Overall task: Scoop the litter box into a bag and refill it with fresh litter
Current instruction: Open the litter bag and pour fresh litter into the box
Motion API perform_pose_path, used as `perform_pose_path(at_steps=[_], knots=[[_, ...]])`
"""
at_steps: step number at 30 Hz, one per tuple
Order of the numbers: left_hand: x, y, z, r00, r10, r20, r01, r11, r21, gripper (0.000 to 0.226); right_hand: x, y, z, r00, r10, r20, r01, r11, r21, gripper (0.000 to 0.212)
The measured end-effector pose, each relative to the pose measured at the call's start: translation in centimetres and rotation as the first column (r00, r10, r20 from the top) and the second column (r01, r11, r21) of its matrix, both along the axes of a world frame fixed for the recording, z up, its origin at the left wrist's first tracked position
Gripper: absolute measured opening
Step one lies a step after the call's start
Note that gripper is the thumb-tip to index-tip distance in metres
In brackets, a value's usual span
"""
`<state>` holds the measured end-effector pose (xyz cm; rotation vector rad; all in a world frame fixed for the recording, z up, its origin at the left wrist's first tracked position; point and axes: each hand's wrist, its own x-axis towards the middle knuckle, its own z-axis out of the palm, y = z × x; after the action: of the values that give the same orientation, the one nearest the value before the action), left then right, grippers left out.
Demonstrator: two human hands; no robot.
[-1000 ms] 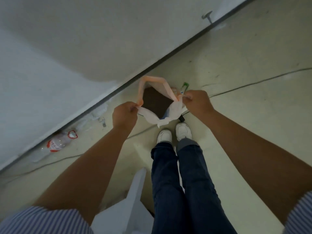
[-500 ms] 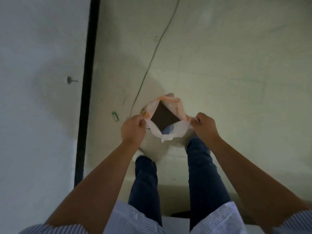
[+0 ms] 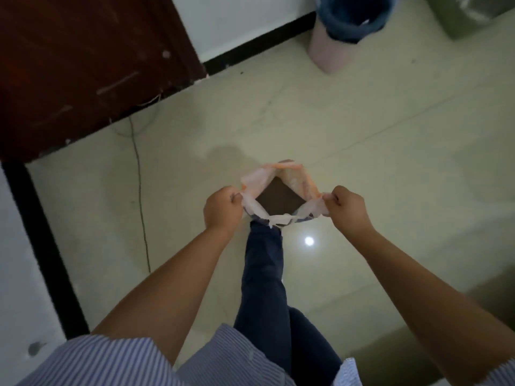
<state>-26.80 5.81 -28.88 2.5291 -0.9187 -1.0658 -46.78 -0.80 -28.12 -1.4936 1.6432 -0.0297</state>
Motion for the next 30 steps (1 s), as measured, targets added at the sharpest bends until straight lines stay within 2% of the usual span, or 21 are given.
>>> perform_pose_path(at_steps=[3, 6, 10, 15, 18, 22, 26, 30], knots=[[-3.1, -9.5, 0.5, 0.992, -0.123, 0.002, 0.123, 0.992, -0.021, 0.031, -4.7, -7.3, 1.1, 0.986, -0.167, 0.006, 0.167, 0.985, -0.034, 0.047], [-7.2, -18.6, 1.4, 0.972, -0.235, -0.021, 0.235, 0.972, -0.025, 0.02, -9.3, -13.4, 1.6, 0.937, -0.348, 0.015, 0.348, 0.937, -0.033, 0.046], [-13.6, -30.8, 1.9, 0.929, -0.369, -0.016, 0.369, 0.929, -0.036, 0.023, -15.4, -22.3, 0.9, 0.885, -0.465, 0.015, 0.465, 0.883, -0.062, 0.044], [-22.4, -44.5, 0.6, 0.906, -0.423, 0.01, 0.423, 0.905, 0.04, 0.023, -24.5, -34.6, -1.0, 0.891, -0.454, -0.004, 0.453, 0.89, -0.062, 0.041], [-27.5, -51.5, -0.2, 0.933, -0.36, 0.014, 0.358, 0.93, 0.079, 0.03, -29.4, -42.5, -1.7, 0.93, -0.366, -0.03, 0.365, 0.93, -0.047, 0.03], [-33.6, -60.0, -1.1, 0.935, -0.355, 0.0, 0.352, 0.928, 0.124, 0.026, -34.8, -51.5, -2.1, 0.943, -0.325, -0.07, 0.322, 0.946, -0.048, 0.045], [-38.7, -68.8, -2.5, 0.906, -0.424, -0.005, 0.422, 0.9, 0.115, 0.028, -39.4, -59.7, -3.1, 0.932, -0.347, -0.106, 0.343, 0.938, -0.06, 0.047], [-42.9, -76.3, -4.9, 0.871, -0.489, -0.04, 0.489, 0.861, 0.138, 0.026, -43.4, -65.6, -4.8, 0.916, -0.357, -0.184, 0.362, 0.932, -0.005, 0.046]])
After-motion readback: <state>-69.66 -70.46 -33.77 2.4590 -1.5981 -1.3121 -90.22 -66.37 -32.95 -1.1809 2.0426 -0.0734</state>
